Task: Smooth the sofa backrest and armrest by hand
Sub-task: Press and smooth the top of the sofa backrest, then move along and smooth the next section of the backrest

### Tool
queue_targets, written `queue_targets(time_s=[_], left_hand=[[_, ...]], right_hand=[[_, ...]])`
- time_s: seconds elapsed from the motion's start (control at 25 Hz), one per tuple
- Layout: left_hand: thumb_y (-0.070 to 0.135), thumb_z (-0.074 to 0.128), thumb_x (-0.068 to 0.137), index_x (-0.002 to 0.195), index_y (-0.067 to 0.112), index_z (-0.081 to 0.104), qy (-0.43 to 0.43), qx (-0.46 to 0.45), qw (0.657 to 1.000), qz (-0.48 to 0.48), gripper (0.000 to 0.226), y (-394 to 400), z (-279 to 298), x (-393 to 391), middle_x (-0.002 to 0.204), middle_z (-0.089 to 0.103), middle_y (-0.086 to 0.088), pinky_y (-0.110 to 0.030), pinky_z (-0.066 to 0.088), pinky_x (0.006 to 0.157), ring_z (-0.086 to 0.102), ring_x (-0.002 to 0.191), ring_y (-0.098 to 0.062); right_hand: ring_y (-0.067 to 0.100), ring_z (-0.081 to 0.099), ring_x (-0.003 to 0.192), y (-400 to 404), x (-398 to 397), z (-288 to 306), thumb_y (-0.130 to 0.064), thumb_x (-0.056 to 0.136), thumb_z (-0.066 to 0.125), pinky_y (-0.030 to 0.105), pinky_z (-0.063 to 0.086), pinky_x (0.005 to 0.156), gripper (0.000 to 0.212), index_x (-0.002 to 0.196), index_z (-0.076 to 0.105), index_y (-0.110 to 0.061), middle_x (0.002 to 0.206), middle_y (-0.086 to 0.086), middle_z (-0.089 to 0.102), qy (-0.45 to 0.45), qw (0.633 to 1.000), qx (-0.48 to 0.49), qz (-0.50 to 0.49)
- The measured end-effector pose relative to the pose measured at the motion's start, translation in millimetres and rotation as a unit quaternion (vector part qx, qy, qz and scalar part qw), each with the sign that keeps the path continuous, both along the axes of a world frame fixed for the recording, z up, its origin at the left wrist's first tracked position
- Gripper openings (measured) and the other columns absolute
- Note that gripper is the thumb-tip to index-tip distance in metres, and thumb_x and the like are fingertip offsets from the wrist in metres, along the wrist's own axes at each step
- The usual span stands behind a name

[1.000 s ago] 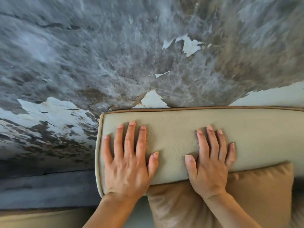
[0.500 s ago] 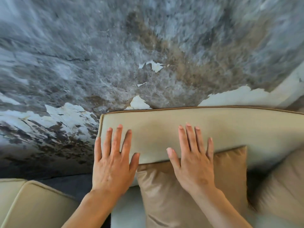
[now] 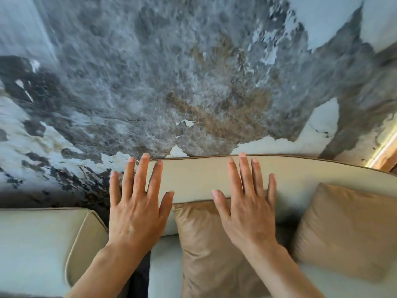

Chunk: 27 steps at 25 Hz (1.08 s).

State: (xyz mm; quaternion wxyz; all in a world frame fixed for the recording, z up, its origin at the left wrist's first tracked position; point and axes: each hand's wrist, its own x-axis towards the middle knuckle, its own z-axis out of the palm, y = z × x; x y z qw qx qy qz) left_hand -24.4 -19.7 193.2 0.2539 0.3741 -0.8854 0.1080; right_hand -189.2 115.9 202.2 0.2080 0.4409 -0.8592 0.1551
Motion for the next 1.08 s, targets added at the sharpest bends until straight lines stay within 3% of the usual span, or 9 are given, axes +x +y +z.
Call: queue_targets(time_s=[0.16, 0.44, 0.64, 0.8, 1.08], left_hand=[[0.05, 0.035, 0.093, 0.148, 0.013, 0.039, 0.029, -0.035, 0.999, -0.009, 0.066, 81.1, 72.0, 30.3, 0.159, 0.03, -0.015, -0.059, 0.012, 0.119, 0.02, 0.148, -0.036], [0.051, 0.036, 0.092, 0.148, 0.014, 0.041, 0.049, -0.072, 0.996, 0.014, 0.067, 198.2, 205.8, 76.2, 0.16, 0.029, -0.013, -0.059, 0.01, 0.119, 0.019, 0.149, -0.034], [0.05, 0.038, 0.092, 0.149, 0.017, 0.038, 0.091, -0.122, 0.988, 0.006, 0.067, 239.6, 284.3, 111.5, 0.161, 0.027, -0.013, -0.058, 0.006, 0.121, 0.014, 0.15, -0.032], [0.05, 0.036, 0.093, 0.151, 0.017, 0.034, 0.104, -0.146, 0.984, 0.008, 0.067, 240.6, 311.4, 141.2, 0.161, 0.024, -0.013, -0.06, 0.005, 0.12, 0.012, 0.151, -0.033], [0.052, 0.033, 0.094, 0.152, 0.018, 0.033, 0.103, -0.143, 0.984, -0.002, 0.067, 218.2, 306.4, 204.4, 0.162, 0.023, -0.012, -0.058, 0.002, 0.121, 0.01, 0.151, -0.032]], right_hand=[[0.027, 0.014, 0.15, 79.1, 23.9, 78.0, -0.057, 0.095, 0.025, 0.059, 0.014, 0.117, 0.07, 0.154, 0.024, -0.019, 0.163, 0.006, 0.019, 0.014, 1.0, -0.023, 0.008], [0.031, 0.02, 0.148, 201.9, 59.2, 216.1, -0.059, 0.095, 0.027, 0.059, 0.015, 0.114, 0.07, 0.152, 0.03, -0.018, 0.161, 0.008, 0.023, 0.066, 0.993, -0.091, 0.03], [0.032, 0.018, 0.149, 262.4, 88.8, 291.6, -0.057, 0.095, 0.028, 0.061, 0.013, 0.114, 0.07, 0.153, 0.028, -0.017, 0.162, 0.009, 0.02, 0.115, 0.981, -0.151, 0.029], [0.031, 0.012, 0.15, 275.4, 119.3, 322.7, -0.059, 0.097, 0.022, 0.062, 0.009, 0.116, 0.07, 0.154, 0.021, -0.019, 0.163, 0.009, 0.015, 0.13, 0.974, -0.186, 0.012], [0.031, 0.01, 0.15, 262.5, 191.1, 320.2, -0.059, 0.098, 0.018, 0.064, 0.011, 0.115, 0.07, 0.155, 0.02, -0.018, 0.163, 0.01, 0.014, 0.135, 0.974, -0.181, -0.009]])
